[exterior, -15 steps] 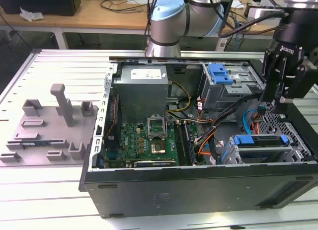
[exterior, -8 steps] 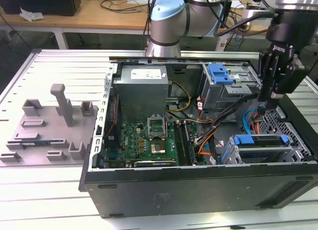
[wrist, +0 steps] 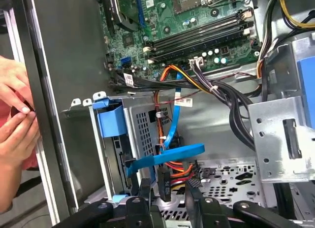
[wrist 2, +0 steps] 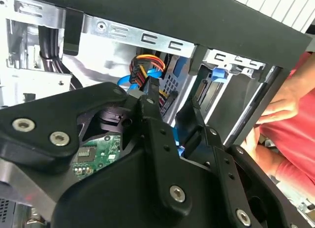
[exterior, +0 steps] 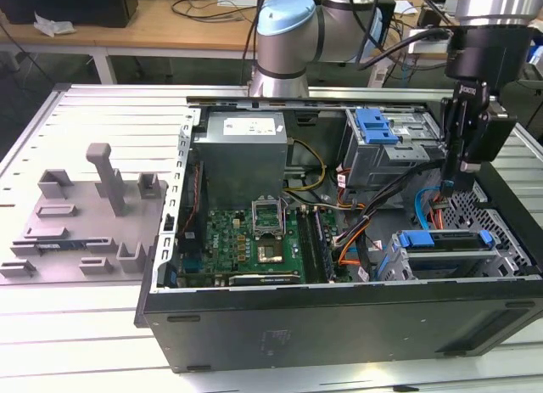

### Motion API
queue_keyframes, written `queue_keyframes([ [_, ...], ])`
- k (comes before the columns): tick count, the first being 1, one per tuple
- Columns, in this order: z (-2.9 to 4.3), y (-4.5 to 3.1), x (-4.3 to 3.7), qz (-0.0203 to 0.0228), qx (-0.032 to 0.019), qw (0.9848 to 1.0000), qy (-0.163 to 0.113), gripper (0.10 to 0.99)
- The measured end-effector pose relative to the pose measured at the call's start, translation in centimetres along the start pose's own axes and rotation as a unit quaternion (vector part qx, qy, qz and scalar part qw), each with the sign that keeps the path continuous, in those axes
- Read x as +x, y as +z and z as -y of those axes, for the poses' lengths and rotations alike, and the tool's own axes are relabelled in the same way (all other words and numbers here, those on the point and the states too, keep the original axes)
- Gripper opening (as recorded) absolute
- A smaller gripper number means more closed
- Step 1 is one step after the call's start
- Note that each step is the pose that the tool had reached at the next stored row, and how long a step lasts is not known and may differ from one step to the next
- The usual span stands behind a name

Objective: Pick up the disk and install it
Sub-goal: 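Insert the first disk wire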

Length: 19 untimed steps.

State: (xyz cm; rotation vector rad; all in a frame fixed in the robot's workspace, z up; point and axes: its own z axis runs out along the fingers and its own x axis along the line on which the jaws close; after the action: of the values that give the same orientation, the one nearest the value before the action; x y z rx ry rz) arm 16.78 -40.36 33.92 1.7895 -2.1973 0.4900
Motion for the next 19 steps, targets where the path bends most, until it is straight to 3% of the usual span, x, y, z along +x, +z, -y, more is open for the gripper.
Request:
queue_keyframes([
  [5,-0.30,-0.25,-0.82,-0.0014,0.0041,0.9999,-0.011,0.412],
  [7,-0.53,-0.27,-1.17,-0.0079,0.0003,0.9999,-0.014,0.412],
  [9,-0.55,-0.15,-1.23,-0.0107,-0.0029,0.9998,-0.015,0.412],
  [11,-0.58,0.11,-1.34,-0.0177,-0.0078,0.9997,-0.018,0.412],
  [13,-0.62,0.09,-1.57,-0.0233,-0.0062,0.9995,-0.019,0.412],
  [19,-0.76,-0.05,-2.23,-0.0325,0.0013,0.9990,-0.031,0.412],
])
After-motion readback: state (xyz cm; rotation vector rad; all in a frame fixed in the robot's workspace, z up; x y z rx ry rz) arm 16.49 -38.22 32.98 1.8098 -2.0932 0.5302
